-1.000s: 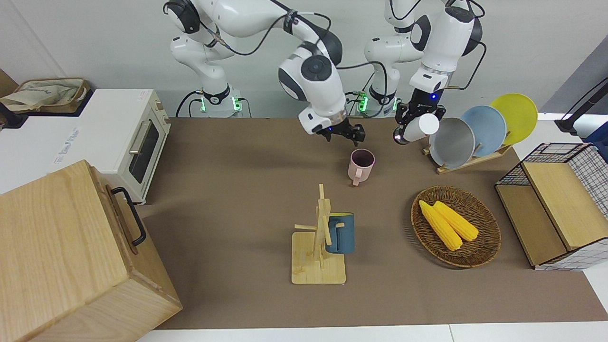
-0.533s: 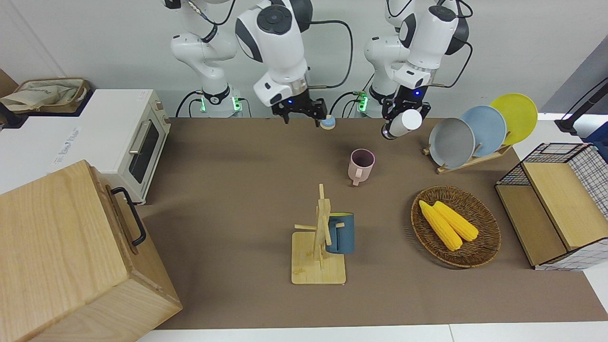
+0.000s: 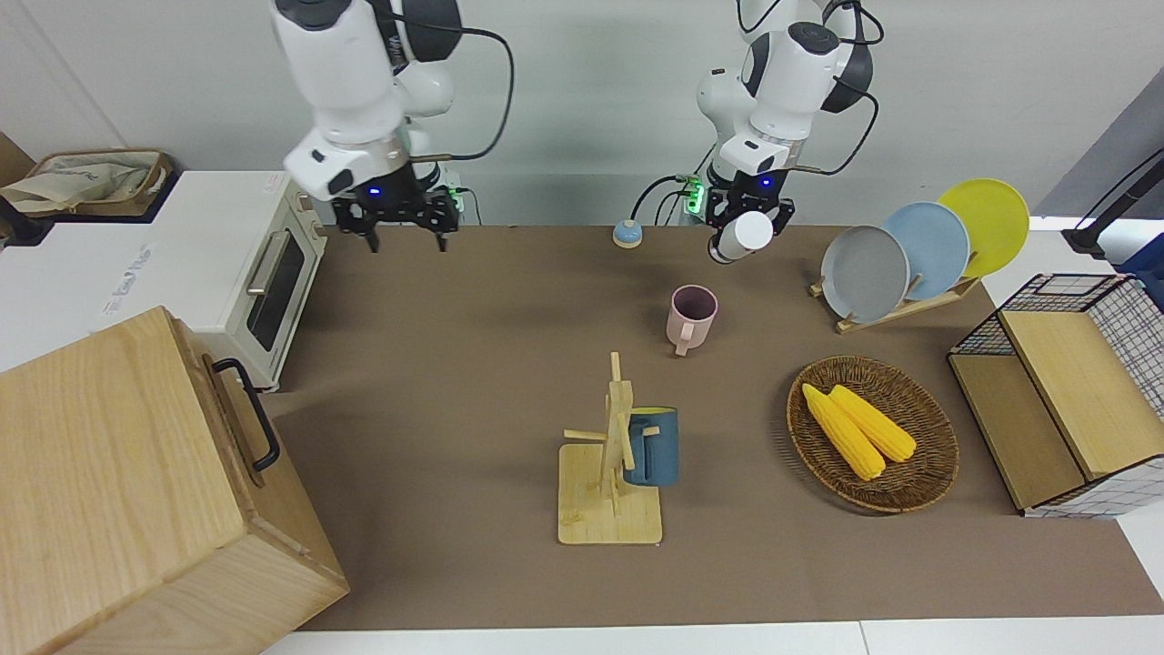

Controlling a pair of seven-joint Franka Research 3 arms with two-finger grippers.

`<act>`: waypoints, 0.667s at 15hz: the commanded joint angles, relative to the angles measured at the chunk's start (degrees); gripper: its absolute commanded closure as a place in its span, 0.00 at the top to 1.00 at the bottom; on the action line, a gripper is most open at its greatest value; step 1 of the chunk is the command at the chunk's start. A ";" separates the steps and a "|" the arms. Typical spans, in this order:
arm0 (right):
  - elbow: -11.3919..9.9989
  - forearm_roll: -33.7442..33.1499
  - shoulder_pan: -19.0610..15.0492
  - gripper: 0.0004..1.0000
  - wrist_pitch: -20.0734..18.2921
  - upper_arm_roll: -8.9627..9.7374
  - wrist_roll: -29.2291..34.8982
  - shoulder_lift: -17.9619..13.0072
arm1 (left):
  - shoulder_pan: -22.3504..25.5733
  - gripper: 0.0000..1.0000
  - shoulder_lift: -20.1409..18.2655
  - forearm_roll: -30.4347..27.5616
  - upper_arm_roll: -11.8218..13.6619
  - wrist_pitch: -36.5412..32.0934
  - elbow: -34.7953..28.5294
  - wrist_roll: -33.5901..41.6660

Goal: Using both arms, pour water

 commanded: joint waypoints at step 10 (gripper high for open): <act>-1.63 -2.91 -1.78 0.99 -2.71 -8.14 -15.33 -6.13 | -2.12 0.00 -2.35 -0.62 -2.92 1.18 -4.40 -0.76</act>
